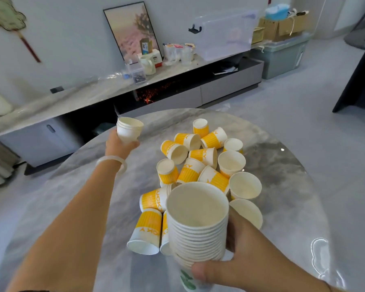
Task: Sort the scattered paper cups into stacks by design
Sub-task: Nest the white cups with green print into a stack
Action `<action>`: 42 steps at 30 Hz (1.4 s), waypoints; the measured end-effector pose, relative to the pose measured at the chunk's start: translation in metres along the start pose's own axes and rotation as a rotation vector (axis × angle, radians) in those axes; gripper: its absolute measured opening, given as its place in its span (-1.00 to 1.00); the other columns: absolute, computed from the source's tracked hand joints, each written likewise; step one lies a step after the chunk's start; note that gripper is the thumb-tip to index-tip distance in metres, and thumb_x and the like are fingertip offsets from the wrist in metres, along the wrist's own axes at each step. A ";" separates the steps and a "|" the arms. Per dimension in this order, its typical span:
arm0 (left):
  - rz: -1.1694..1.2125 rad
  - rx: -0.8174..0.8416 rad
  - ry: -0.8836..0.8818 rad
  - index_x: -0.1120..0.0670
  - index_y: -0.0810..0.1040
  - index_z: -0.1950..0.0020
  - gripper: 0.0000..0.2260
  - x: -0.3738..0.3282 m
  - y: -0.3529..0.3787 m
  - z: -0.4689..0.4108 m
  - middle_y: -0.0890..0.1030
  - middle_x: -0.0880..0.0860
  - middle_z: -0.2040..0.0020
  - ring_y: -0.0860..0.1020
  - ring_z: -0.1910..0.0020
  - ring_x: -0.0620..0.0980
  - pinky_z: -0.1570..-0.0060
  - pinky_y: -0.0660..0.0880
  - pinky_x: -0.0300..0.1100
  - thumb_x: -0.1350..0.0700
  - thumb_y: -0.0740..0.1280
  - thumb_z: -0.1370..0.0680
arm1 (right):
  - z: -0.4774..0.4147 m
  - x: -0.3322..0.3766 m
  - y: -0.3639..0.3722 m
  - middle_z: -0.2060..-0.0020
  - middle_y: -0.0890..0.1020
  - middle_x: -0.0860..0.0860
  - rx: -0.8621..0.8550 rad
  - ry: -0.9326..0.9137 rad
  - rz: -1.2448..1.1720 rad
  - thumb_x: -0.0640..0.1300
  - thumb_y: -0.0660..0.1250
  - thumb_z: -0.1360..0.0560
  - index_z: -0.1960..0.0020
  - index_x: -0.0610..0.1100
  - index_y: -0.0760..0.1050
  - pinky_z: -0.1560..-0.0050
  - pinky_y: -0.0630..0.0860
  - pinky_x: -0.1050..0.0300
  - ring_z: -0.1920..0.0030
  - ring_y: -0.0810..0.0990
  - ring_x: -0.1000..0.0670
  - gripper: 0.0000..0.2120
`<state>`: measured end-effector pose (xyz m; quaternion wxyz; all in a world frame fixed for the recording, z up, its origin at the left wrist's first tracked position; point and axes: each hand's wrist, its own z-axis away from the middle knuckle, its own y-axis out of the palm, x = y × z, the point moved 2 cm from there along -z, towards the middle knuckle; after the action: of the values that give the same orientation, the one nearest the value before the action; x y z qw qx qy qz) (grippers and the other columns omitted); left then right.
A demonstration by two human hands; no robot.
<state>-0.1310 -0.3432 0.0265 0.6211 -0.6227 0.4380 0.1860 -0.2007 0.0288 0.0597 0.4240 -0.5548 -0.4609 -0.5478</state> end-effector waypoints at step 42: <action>0.654 0.208 -0.012 -0.23 0.38 -0.33 -0.43 -0.089 -0.053 0.387 0.51 -0.15 -0.31 0.47 -0.29 -0.16 -0.19 0.40 -0.21 -0.15 0.39 -0.33 | 0.074 -0.038 0.034 -0.01 0.61 0.20 0.131 0.055 0.315 0.10 0.52 -0.11 -0.16 0.21 0.33 0.07 0.52 0.31 0.00 0.58 0.26 -0.33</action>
<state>-0.0178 0.0388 0.0667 0.5914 -0.3816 0.6275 0.3330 -0.1509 0.0915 0.0202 0.5525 -0.5760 -0.3910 -0.4583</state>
